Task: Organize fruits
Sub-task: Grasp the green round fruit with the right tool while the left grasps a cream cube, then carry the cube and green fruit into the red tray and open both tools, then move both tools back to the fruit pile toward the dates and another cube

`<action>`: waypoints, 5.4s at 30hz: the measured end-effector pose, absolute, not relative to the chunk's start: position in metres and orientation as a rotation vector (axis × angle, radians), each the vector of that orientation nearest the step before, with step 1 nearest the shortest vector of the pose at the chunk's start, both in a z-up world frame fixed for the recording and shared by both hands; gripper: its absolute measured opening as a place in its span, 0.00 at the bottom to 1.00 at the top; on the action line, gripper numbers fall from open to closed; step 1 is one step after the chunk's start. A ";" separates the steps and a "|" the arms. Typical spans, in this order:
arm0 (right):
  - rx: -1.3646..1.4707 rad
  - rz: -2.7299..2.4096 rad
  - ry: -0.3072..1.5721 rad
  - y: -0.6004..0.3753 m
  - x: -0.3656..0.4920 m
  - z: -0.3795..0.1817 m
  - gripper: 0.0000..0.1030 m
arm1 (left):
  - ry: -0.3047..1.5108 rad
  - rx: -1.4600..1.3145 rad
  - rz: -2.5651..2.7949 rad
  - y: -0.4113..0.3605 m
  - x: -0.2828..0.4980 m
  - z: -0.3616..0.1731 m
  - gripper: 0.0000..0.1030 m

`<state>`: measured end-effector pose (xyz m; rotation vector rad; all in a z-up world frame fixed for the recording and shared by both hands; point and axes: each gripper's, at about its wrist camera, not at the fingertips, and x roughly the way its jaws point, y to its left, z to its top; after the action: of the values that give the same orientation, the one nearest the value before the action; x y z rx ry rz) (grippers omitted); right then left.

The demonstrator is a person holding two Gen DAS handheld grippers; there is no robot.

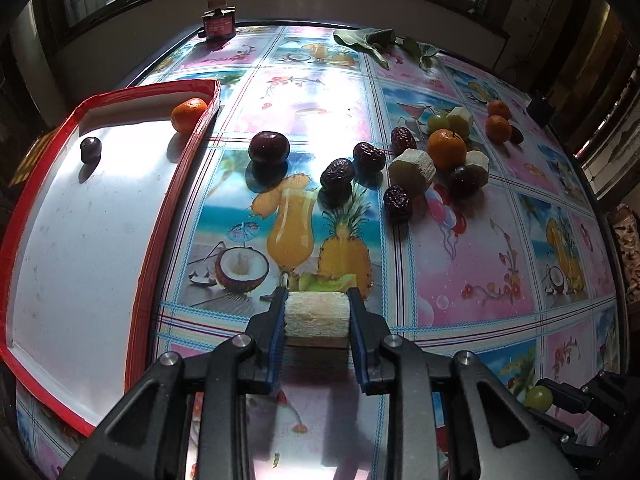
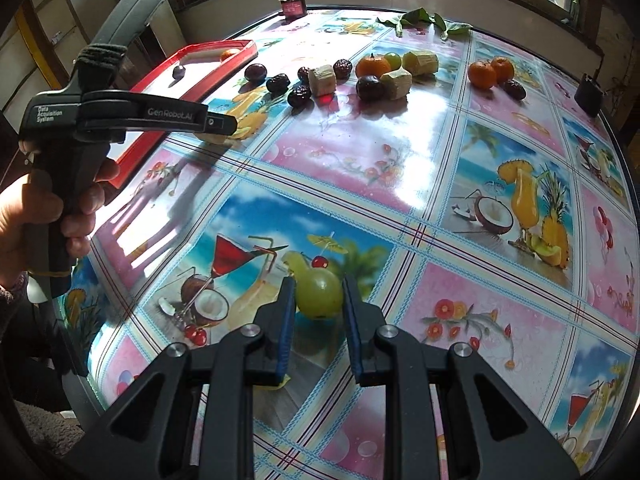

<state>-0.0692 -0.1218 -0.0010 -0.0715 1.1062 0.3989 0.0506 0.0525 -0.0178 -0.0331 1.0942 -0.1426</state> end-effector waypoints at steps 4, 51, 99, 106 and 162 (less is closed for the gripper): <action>-0.077 0.380 1.100 -0.120 -0.072 0.002 0.24 | 1.077 -0.009 -0.154 0.050 0.031 -0.015 0.27; -0.141 0.473 0.937 0.083 0.036 0.076 0.24 | 0.947 -0.061 0.089 0.213 0.040 0.048 0.27; -0.154 0.401 1.016 0.139 0.148 0.018 0.48 | 1.039 -0.003 0.303 0.254 0.127 0.001 0.76; -0.117 0.389 0.979 0.118 0.120 0.034 0.55 | 1.042 -0.005 0.311 0.238 0.111 0.011 0.77; 0.287 0.440 1.067 -0.172 0.128 -0.009 0.36 | 1.070 0.134 -0.022 0.008 0.107 -0.006 0.77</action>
<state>0.1276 -0.1721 -0.0090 0.2875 1.0665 0.4404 0.1067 0.0080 -0.0064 0.1345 1.0701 -0.0224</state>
